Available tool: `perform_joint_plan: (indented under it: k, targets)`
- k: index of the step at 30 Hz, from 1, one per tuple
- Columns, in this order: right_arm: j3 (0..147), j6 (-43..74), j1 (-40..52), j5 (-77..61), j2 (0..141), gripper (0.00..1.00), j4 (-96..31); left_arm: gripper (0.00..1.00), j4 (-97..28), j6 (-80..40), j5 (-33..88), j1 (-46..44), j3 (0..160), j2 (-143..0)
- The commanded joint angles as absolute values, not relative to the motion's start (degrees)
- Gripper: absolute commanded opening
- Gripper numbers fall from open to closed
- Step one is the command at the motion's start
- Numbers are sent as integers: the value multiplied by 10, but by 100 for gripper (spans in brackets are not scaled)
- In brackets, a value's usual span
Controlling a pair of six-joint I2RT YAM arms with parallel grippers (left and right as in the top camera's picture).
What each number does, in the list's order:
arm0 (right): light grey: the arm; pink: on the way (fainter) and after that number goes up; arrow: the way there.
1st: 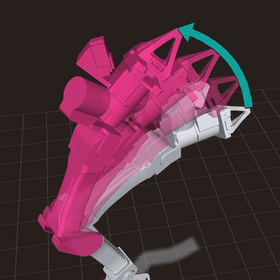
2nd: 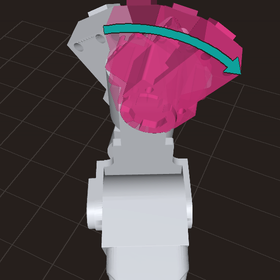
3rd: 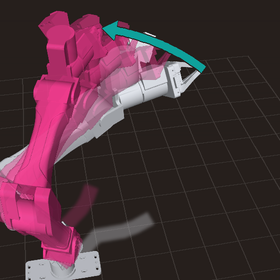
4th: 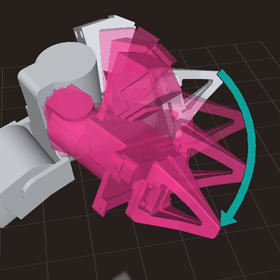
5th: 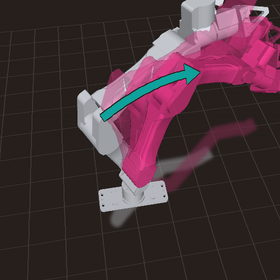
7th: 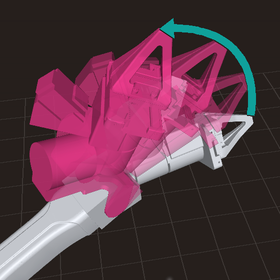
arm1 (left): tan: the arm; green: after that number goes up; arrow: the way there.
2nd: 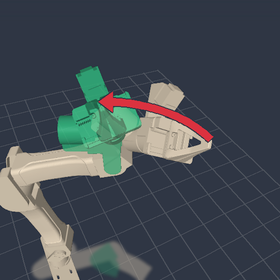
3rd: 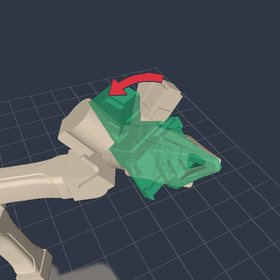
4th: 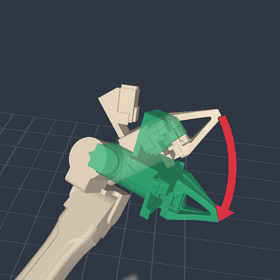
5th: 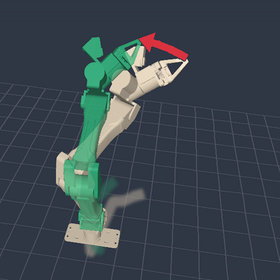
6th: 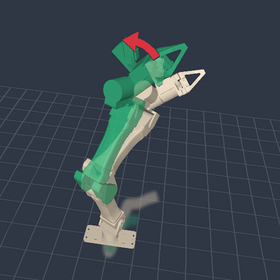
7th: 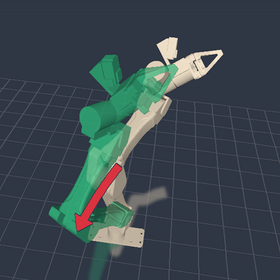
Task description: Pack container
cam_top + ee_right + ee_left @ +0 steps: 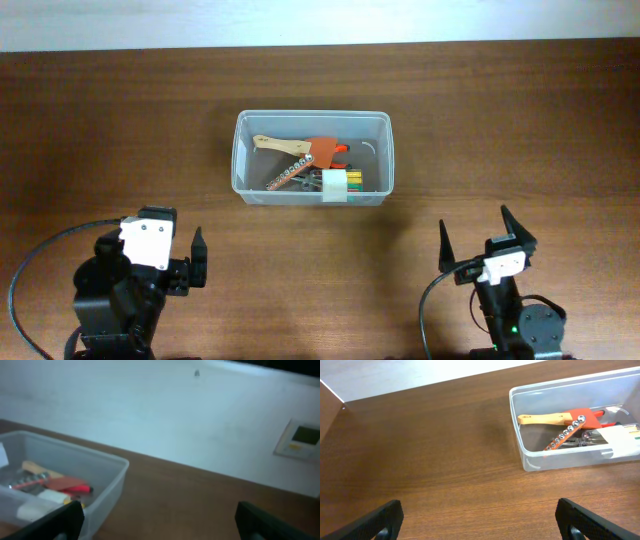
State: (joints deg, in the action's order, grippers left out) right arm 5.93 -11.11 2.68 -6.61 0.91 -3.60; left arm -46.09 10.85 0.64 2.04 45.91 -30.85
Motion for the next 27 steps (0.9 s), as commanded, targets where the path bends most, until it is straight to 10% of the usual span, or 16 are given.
perform_joint_plan:
  k: [1, 27]
  targets:
    - [29, -117, 30, -57, 2, 99, -26, 99, -460, 108, 11, 19, 456, -306]
    - [3, 35, 3, 52, 2, 98, -43, 99, -461, 107, 11, 19, 456, -306]
